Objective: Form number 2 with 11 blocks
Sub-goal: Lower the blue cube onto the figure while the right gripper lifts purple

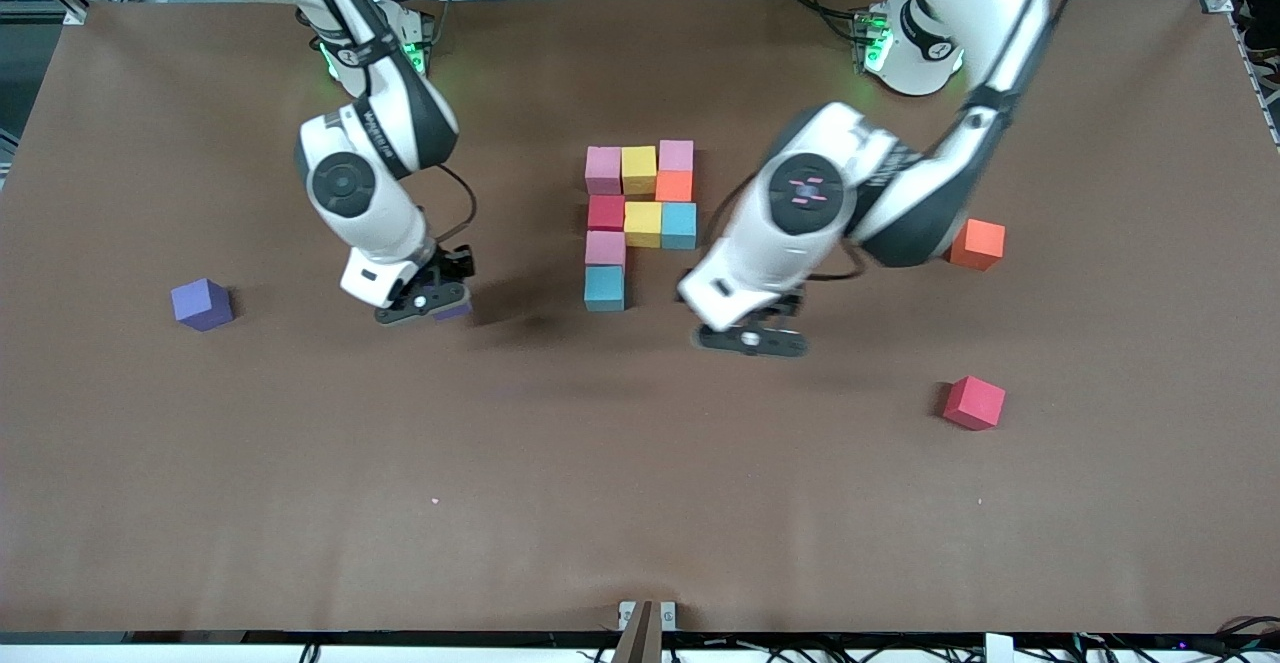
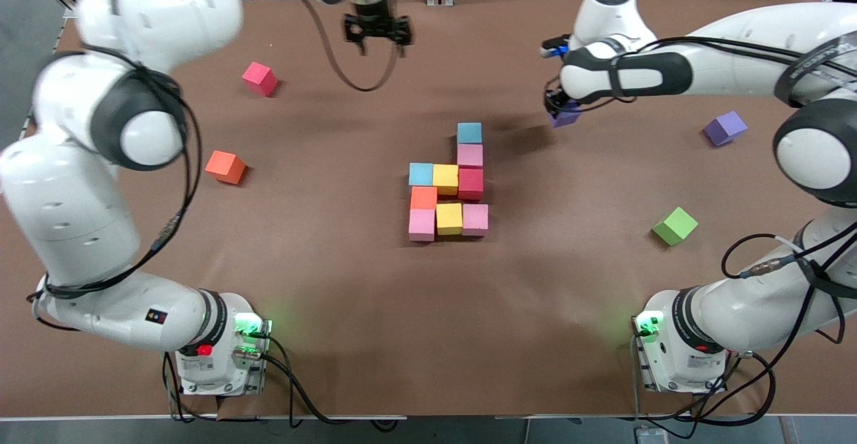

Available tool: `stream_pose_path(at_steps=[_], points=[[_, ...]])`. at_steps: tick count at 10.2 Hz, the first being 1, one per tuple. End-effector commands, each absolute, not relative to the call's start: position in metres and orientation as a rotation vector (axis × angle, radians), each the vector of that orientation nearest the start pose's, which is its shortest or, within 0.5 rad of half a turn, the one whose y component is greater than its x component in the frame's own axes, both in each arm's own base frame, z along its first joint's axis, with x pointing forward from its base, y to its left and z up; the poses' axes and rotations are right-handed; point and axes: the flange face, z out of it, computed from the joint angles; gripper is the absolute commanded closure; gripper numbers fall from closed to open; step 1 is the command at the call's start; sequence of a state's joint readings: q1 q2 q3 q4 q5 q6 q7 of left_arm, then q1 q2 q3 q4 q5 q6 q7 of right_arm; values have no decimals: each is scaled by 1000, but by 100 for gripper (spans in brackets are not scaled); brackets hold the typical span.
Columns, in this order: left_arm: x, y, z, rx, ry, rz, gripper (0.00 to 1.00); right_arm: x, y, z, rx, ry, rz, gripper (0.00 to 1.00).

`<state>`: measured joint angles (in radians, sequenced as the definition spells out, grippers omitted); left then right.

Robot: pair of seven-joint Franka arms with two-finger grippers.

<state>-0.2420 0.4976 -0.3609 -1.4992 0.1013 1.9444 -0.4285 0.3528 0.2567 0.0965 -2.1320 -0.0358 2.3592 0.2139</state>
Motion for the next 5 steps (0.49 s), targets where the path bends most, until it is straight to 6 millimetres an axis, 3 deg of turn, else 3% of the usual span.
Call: stream_pose_path(at_steps=[1, 3, 5], points=[[594, -255, 378, -3131, 491, 144, 0, 520, 304, 288, -3121, -175, 45, 59], [607, -175, 355, -3102, 640, 202, 0, 516, 360, 295, -3105, 56, 88, 59], [619, -112, 344, -3059, 753, 233, 0, 514, 403, 293, -3089, 292, 90, 59]])
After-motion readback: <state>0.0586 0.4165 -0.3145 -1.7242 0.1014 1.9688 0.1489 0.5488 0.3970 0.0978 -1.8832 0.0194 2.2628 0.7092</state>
